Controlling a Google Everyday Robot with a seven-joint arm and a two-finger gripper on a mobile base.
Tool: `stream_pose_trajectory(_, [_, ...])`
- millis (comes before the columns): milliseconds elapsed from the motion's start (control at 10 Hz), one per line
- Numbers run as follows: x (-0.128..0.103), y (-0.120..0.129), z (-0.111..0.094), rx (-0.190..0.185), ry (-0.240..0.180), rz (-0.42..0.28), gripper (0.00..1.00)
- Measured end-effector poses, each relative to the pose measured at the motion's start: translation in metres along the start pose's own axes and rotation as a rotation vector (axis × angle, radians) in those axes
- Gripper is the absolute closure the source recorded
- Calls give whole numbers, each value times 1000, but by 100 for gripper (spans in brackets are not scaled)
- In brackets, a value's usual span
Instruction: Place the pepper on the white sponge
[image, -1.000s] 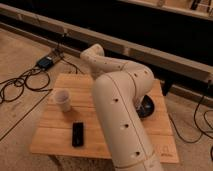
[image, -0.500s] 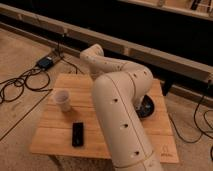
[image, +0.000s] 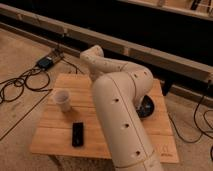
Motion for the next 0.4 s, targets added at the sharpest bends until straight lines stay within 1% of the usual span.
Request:
stream_pose_trajectory(200, [1, -1, 1, -6, 3, 18, 20])
stream_pose_trajectory(400, [1, 0, 1, -7, 3, 19, 20])
